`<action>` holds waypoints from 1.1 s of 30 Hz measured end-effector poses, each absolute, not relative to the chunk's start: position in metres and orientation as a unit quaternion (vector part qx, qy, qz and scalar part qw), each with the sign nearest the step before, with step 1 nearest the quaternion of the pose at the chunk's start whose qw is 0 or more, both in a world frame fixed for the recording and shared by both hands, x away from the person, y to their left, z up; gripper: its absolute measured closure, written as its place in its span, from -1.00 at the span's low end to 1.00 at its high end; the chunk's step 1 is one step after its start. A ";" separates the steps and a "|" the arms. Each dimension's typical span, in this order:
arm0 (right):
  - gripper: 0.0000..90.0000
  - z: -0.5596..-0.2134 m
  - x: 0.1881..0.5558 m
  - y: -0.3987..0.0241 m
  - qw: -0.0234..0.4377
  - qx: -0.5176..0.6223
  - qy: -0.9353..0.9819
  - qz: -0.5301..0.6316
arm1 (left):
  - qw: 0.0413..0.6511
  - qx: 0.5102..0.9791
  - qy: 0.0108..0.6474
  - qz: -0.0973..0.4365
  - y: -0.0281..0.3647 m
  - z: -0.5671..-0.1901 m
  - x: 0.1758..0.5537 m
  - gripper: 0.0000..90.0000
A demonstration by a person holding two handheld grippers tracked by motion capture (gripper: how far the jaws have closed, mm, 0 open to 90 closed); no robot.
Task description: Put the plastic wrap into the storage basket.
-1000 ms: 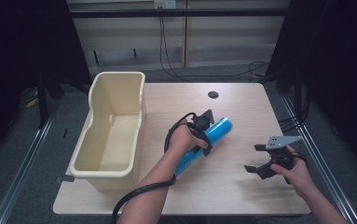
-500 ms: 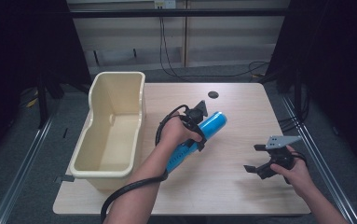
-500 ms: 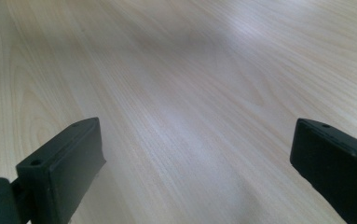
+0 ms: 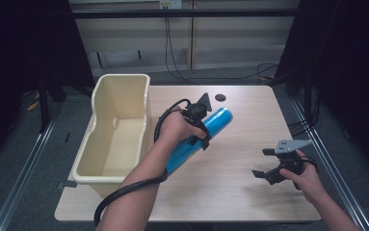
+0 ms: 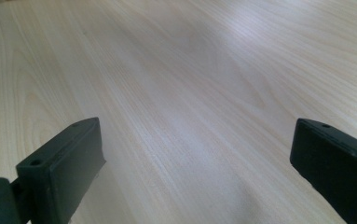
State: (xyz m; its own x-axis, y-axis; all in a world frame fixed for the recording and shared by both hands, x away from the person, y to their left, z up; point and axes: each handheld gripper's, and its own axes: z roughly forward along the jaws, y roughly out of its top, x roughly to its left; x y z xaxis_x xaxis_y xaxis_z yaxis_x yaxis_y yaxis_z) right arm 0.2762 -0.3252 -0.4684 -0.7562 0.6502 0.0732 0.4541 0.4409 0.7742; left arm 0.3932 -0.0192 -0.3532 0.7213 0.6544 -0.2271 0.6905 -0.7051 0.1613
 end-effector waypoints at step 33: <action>-0.95 -0.469 0.276 -0.323 0.116 0.325 0.842 0.414 | 0.133 0.892 0.425 -0.077 0.023 -0.287 0.396 -0.29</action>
